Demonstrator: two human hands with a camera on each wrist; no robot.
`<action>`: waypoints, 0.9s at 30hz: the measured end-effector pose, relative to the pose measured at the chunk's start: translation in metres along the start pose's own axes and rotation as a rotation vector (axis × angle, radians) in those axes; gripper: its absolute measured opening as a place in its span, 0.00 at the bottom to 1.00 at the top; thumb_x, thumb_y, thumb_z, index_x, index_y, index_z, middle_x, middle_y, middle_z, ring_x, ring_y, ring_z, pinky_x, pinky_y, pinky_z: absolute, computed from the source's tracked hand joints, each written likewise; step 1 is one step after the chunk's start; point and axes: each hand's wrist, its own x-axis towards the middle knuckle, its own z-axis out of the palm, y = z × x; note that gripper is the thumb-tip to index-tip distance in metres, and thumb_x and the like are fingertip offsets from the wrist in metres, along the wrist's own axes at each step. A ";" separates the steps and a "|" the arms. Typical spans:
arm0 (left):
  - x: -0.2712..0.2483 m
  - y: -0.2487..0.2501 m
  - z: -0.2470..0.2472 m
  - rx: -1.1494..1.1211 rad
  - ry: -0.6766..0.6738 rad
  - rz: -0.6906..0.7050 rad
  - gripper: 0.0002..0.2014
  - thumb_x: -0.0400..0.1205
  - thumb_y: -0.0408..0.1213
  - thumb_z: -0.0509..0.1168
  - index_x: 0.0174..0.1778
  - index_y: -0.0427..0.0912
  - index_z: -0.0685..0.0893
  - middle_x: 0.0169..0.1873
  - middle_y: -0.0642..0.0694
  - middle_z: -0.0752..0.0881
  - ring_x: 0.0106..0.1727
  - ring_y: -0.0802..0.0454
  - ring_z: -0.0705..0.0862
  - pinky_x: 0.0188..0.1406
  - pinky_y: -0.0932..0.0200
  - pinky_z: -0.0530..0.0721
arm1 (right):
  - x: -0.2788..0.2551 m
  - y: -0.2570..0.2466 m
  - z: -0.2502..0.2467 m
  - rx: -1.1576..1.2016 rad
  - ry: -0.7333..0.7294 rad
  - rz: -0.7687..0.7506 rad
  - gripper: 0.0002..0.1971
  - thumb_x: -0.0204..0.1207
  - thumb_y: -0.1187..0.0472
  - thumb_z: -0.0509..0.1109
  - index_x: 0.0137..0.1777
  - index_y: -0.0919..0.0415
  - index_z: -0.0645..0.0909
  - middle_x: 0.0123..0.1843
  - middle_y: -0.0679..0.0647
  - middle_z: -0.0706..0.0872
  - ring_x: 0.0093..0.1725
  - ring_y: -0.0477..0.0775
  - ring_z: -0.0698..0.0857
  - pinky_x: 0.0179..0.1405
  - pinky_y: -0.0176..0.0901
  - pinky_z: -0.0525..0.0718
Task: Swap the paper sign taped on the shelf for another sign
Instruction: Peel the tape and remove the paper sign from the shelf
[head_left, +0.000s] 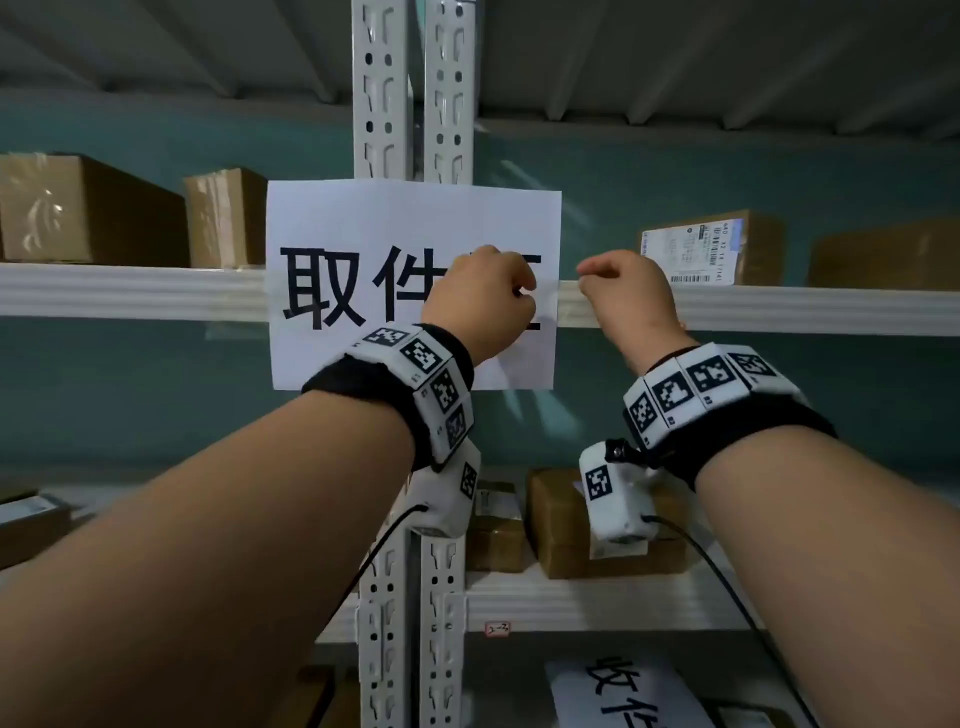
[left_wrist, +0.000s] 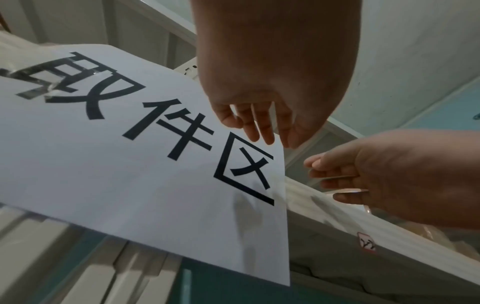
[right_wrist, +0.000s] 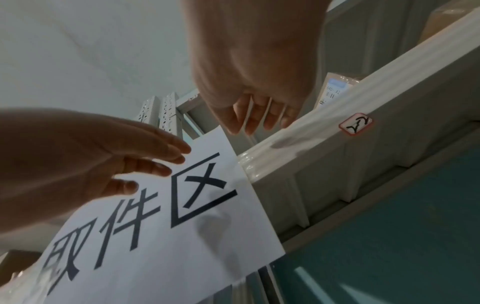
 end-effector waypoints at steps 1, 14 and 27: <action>0.002 0.001 0.000 0.032 -0.028 0.006 0.14 0.79 0.38 0.61 0.58 0.49 0.85 0.58 0.47 0.82 0.63 0.47 0.78 0.61 0.50 0.80 | 0.002 0.002 -0.001 -0.029 -0.011 -0.004 0.13 0.77 0.64 0.62 0.56 0.54 0.85 0.59 0.50 0.86 0.58 0.52 0.83 0.59 0.44 0.81; 0.026 0.016 0.020 0.481 -0.060 0.239 0.24 0.80 0.38 0.60 0.73 0.55 0.73 0.79 0.51 0.65 0.84 0.48 0.51 0.81 0.45 0.53 | 0.019 0.025 0.004 -0.323 -0.036 -0.235 0.14 0.78 0.64 0.63 0.58 0.53 0.86 0.61 0.57 0.84 0.64 0.62 0.76 0.65 0.54 0.75; 0.029 0.017 0.041 0.698 -0.022 0.214 0.19 0.82 0.40 0.59 0.68 0.59 0.78 0.80 0.47 0.63 0.85 0.43 0.51 0.76 0.42 0.58 | 0.028 0.034 0.001 -0.308 -0.034 -0.290 0.12 0.78 0.61 0.63 0.56 0.52 0.85 0.59 0.53 0.86 0.62 0.60 0.78 0.64 0.53 0.75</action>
